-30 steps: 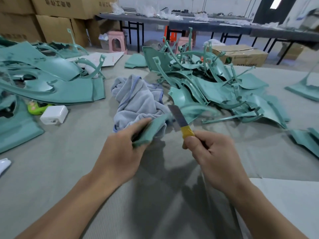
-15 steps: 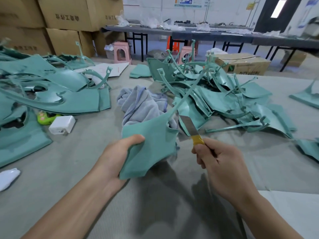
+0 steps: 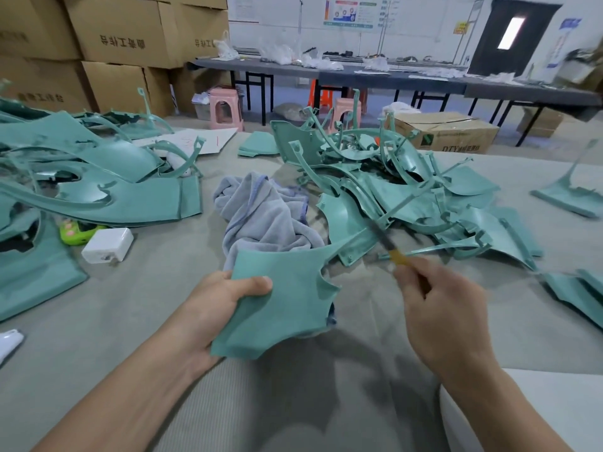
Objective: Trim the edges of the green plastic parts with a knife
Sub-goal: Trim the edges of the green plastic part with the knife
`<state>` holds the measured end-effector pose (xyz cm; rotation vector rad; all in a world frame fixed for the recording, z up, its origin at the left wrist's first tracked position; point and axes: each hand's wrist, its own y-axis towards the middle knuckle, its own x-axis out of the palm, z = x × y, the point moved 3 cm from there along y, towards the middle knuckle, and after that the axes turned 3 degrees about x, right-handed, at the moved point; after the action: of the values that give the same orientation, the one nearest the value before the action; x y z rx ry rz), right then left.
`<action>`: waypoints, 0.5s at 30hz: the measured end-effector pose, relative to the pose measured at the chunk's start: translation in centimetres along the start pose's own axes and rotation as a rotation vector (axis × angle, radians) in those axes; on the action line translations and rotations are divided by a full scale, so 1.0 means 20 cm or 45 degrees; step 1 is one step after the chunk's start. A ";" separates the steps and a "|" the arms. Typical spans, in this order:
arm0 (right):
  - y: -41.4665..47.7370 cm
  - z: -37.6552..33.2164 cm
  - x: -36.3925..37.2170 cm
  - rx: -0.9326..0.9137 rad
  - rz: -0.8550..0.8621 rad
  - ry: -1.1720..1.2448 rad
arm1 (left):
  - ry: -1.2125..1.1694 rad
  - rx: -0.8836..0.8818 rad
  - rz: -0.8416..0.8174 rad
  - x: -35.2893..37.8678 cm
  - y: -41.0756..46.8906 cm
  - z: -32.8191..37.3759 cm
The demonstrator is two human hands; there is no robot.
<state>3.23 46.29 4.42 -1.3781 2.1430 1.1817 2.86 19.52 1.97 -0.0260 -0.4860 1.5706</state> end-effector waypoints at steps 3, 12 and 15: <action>-0.04 -0.08 0.07 -0.207 -0.330 -0.016 | 0.047 -0.020 -0.050 0.01 -0.01 -0.01; 0.01 -0.01 -0.05 0.032 0.099 -0.113 | 0.088 -0.007 0.004 0.00 0.01 -0.02; -0.02 -0.06 0.05 -0.101 -0.228 -0.188 | 0.115 -0.011 -0.016 0.00 0.01 -0.02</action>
<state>3.23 44.67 4.36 -1.4347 1.8489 1.2672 2.84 19.65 1.45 -0.1002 -0.4209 1.5483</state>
